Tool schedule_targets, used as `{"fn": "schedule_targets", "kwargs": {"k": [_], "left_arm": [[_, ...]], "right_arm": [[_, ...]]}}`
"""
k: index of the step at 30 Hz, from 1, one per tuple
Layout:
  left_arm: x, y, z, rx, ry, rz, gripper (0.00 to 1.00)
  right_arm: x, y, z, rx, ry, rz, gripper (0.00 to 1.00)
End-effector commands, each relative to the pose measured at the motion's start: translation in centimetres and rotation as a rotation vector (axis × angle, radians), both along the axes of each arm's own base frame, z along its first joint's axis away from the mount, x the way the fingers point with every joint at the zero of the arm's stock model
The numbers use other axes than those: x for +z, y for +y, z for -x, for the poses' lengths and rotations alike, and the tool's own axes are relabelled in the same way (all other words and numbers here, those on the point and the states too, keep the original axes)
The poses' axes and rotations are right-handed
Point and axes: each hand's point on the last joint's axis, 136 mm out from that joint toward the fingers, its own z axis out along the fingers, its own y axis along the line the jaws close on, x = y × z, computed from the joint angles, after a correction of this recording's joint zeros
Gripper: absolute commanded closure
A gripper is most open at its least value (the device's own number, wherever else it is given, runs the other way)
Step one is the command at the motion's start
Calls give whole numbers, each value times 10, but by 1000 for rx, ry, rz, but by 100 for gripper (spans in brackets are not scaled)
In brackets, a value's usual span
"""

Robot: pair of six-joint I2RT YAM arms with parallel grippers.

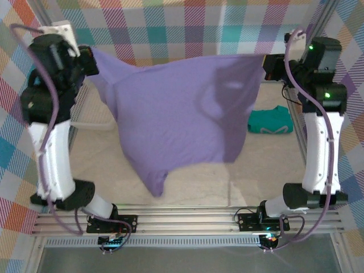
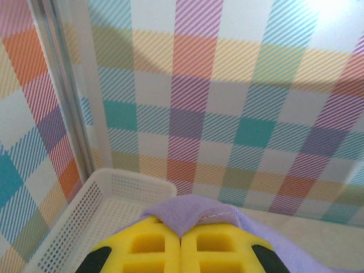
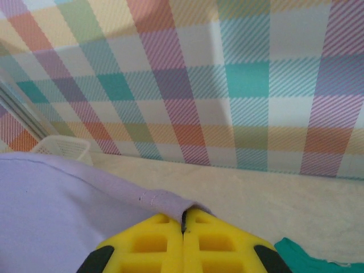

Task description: Fold the inside-out t-shirt

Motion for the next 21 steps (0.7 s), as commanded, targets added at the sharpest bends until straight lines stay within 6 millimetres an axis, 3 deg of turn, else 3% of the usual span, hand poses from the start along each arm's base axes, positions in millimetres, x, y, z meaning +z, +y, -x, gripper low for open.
{"fn": "schedule_targets", "kwargs": {"k": [1,8,13,17,19,21], "left_arm": [[53,4,73,-56,-219,72,100],[84,9,175,-127,-390,101,100],[104,10,212,-157,-483,93,100],[120,15,211,-125,-518,67,100],[120,17,192,-98,-491,54,100],[111,16,155,-63,-423,38,100]], "right_arm": [[36,0,55,11,-129,9,100],[70,2,142,20,-255,4,100],[94,1,186,17,-335,11,100],[109,1,198,15,-379,17,100],[110,1,188,15,-369,20,100],[106,1,171,16,-343,26,100]]}}
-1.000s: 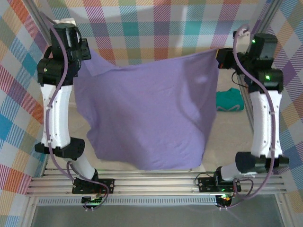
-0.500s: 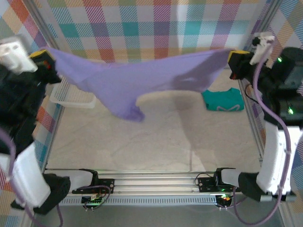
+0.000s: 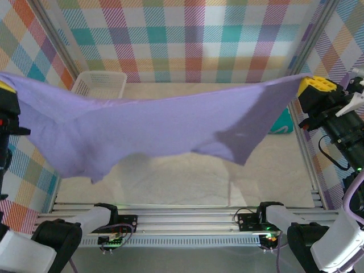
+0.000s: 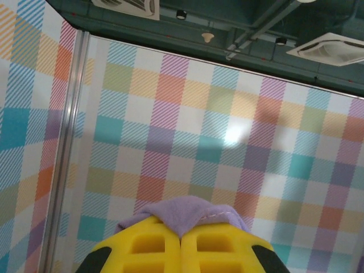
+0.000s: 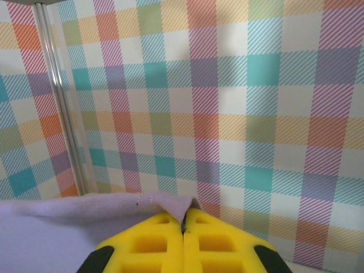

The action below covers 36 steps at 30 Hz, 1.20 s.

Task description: Fold the inside-out t-shirt

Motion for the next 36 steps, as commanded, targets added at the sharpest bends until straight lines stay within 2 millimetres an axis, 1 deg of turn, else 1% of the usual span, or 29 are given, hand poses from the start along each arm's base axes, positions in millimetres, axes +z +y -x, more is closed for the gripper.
{"fn": "schedule_targets", "kwargs": {"k": [1,3,6,7,9,11,12,14,15,17,18,19,20,21,22,23,24,25,26,27,29,30,31,33,34,35,36], "left_arm": [[-18,-2,-83,80,143,-45,100],[-35,-7,-130,103,225,-72,100],[-61,-16,-199,113,313,-107,100],[-71,-19,-223,118,338,-120,100],[-98,-22,-270,121,404,-132,100],[-134,-26,-321,104,477,-142,100],[-151,-28,-342,103,507,-144,100],[-195,-33,-395,84,575,-153,100],[-216,-37,-418,76,604,-159,100],[-267,-41,-468,69,668,-166,100],[-287,-43,-487,65,685,-168,100],[-315,-45,-509,56,711,-168,100],[-339,-46,-529,55,721,-162,95],[-361,-50,-544,35,728,-152,89],[-381,-53,-558,20,729,-138,81],[-399,-56,-569,1,731,-121,69],[-408,-59,-575,-21,729,-110,57],[-414,-63,-577,-42,734,-105,48],[-418,-66,-575,-60,750,-100,42],[-418,-66,-572,-60,764,-97,35],[-413,-68,-559,-91,808,-72,20],[-407,-70,-551,-102,820,-54,19],[-403,-73,-542,-126,845,-29,19],[-394,-85,-519,-189,890,13,19],[-392,-90,-506,-196,916,26,19],[-392,-95,-491,-203,932,44,19],[-398,-100,-478,-214,945,63,19]], "right_arm": [[-16,-2,-45,-17,82,23,100],[-27,-4,-71,-27,119,32,100],[-52,-5,-124,-36,194,45,100],[-63,-6,-145,-41,226,49,100],[-90,-7,-186,-46,281,54,100],[-122,-5,-233,-46,341,59,100],[-138,-5,-255,-49,368,60,100],[-179,-1,-307,-42,438,67,100],[-199,2,-329,-41,467,72,100],[-246,8,-380,-39,537,77,100],[-269,10,-403,-41,568,82,99],[-297,12,-427,-48,605,88,98],[-321,12,-451,-70,629,93,96],[-342,11,-471,-81,649,95,92],[-365,7,-491,-108,675,92,88],[-380,4,-506,-130,674,101,79],[-392,4,-515,-138,676,100,74],[-399,2,-520,-142,672,88,70],[-403,5,-520,-132,676,82,68],[-407,7,-517,-121,701,74,66],[-414,15,-504,-86,770,76,58],[-411,18,-496,-79,783,84,58],[-412,24,-484,-63,796,98,57],[-412,29,-456,-51,819,109,56],[-413,31,-436,-45,848,116,56],[-420,33,-416,-37,891,117,55],[-426,34,-397,-39,933,116,55]]}}
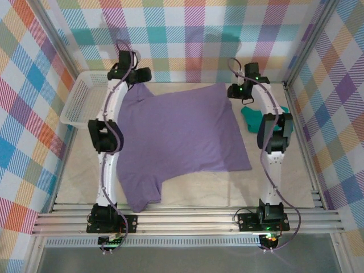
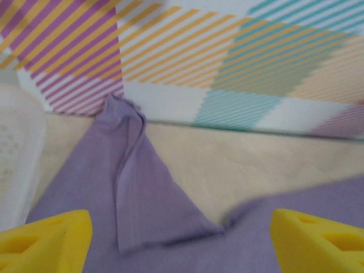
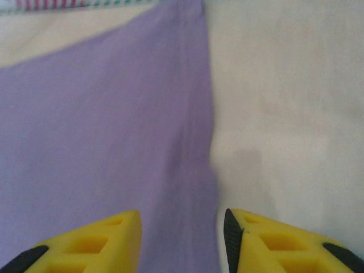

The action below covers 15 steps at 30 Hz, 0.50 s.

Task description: Fold the inside-out t-shirt

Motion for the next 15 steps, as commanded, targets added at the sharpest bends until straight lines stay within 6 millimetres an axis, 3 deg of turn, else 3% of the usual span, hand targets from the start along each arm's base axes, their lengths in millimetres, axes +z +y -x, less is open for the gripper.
{"fn": "schedule_targets", "kwargs": {"k": [1,4,6,8,11,15], "left_arm": [[79,-20,60,-2,-101,139,19],[59,-32,112,20,-91,274,19],[32,-40,147,21,-28,337,19],[2,-54,189,-18,60,357,19],[-31,-58,243,-27,151,335,19],[-53,-60,288,-42,220,359,19]], "right_arm": [[73,19,48,27,-105,-43,54],[49,16,113,-45,2,-107,48],[29,9,157,-102,95,-120,44],[7,-7,200,-192,193,-82,40],[-22,-29,253,-314,325,-60,38],[-59,-42,313,-433,497,-36,38]]}}
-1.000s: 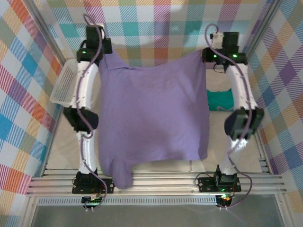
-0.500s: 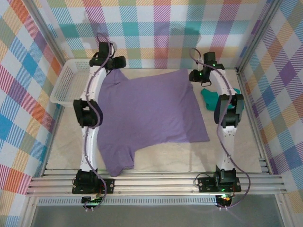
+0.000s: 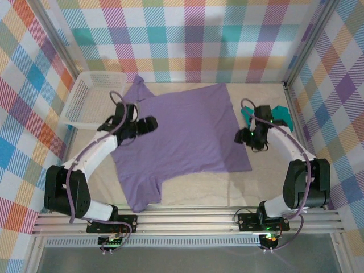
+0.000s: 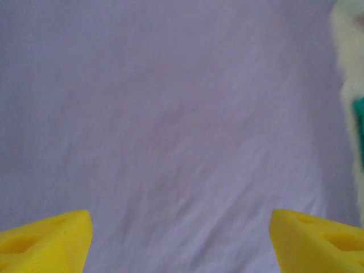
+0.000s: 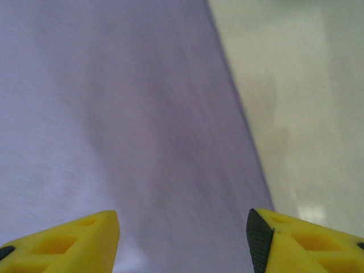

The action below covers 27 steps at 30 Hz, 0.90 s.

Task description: Fold the inside-out t-shirt

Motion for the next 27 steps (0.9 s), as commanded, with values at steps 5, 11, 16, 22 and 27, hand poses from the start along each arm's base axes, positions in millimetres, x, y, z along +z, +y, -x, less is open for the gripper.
{"fn": "schedule_targets", "kwargs": {"k": [5,11,16,22,27], "left_arm": [[1,-15,41,-47,16,77,19],[-9,-23,41,-92,55,62,19],[-17,-21,44,-96,74,31,19],[-36,-14,68,-94,169,-18,19],[-63,3,122,-40,338,-91,21]], "right_arm": [[-41,-26,76,-197,238,92,39],[-66,-26,79,-196,297,104,42],[-70,-19,60,-177,249,63,55],[-62,-14,46,-155,204,43,82],[-39,-12,23,-122,105,31,94]]}}
